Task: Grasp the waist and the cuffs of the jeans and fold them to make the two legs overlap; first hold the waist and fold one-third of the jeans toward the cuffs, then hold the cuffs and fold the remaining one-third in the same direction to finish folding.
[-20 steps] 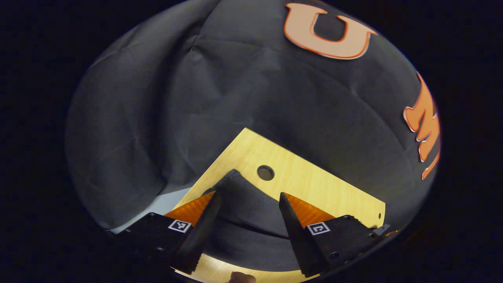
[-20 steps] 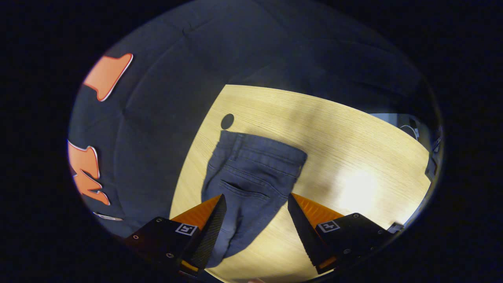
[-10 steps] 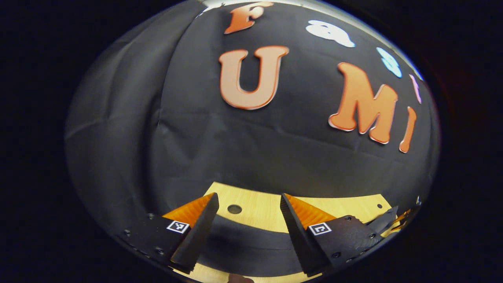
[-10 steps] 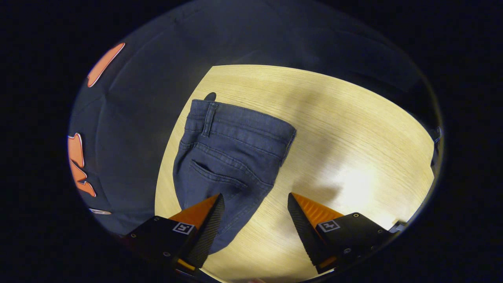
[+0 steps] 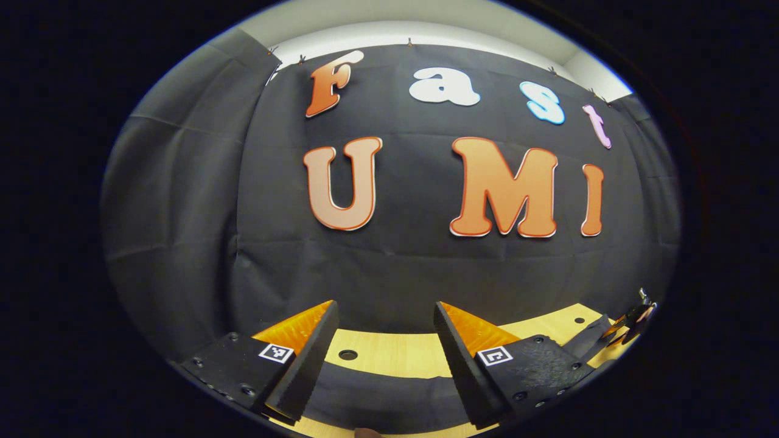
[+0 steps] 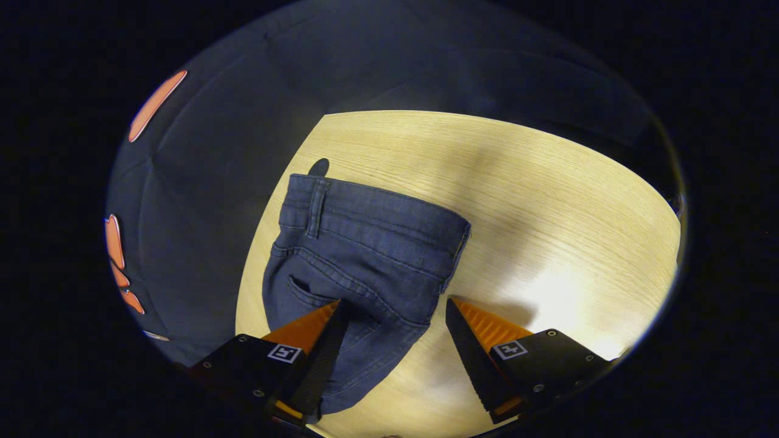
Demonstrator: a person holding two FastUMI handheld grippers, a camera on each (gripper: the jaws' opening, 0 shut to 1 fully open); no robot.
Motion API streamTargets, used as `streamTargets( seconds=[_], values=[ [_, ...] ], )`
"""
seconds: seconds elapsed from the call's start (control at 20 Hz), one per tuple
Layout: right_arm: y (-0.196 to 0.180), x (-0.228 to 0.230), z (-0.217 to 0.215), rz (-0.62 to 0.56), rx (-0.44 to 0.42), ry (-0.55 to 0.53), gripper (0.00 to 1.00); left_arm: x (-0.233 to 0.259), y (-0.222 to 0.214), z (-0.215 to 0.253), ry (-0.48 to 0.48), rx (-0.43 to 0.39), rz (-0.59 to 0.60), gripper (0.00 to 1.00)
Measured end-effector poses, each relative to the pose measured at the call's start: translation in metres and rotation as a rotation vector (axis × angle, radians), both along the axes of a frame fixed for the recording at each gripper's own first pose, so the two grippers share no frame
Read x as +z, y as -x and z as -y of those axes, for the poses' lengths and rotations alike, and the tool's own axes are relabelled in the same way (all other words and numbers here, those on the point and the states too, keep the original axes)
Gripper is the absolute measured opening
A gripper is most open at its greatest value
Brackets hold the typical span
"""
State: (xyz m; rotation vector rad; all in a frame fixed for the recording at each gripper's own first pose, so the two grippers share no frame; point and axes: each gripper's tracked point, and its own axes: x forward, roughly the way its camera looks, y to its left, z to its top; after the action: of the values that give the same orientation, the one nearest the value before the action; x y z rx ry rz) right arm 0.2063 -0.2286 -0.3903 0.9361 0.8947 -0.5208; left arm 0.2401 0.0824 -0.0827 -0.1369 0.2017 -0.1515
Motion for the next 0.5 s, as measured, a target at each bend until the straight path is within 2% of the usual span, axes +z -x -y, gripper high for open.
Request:
streamTargets(
  seconds=[0.05, 0.1, 0.15, 0.2, 0.25, 0.3, 0.35, 0.4, 0.45, 0.5],
  values=[
    [-0.003, -0.002, 0.001, 0.018, 0.009, 0.012, 0.94, 0.003, 0.000, 0.012, -0.001, -0.014, 0.007, 0.94],
    [-0.006, -0.003, 0.001, 0.036, 0.019, 0.028, 0.99, 0.005, 0.003, 0.021, -0.009, -0.027, 0.013, 0.94],
    [-0.009, -0.007, 0.003, 0.042, 0.026, 0.046, 0.87, 0.008, 0.003, 0.031, -0.019, -0.031, 0.014, 0.94],
    [-0.012, -0.010, 0.005, 0.047, 0.027, 0.068, 0.82, 0.008, 0.006, 0.037, -0.020, -0.037, 0.012, 0.93],
    [-0.008, -0.012, 0.005, 0.047, 0.031, 0.088, 0.73, 0.008, 0.010, 0.046, -0.013, -0.048, 0.005, 0.94],
    [-0.008, -0.011, 0.004, 0.044, 0.037, 0.092, 0.60, 0.007, 0.013, 0.054, -0.005, -0.061, -0.004, 0.93],
    [-0.010, -0.005, 0.002, 0.058, 0.032, 0.096, 0.41, 0.003, 0.015, 0.061, -0.005, -0.069, -0.017, 0.93],
    [-0.014, -0.003, 0.001, 0.059, 0.023, 0.117, 0.37, -0.001, 0.021, 0.067, -0.006, -0.079, -0.036, 0.93],
    [-0.012, 0.004, -0.002, 0.078, 0.032, 0.137, 0.21, -0.004, 0.023, 0.071, -0.009, -0.084, -0.047, 0.94],
    [-0.015, 0.008, -0.003, 0.101, 0.025, 0.161, 0.20, -0.005, 0.026, 0.077, -0.008, -0.089, -0.052, 0.94]
  ],
)
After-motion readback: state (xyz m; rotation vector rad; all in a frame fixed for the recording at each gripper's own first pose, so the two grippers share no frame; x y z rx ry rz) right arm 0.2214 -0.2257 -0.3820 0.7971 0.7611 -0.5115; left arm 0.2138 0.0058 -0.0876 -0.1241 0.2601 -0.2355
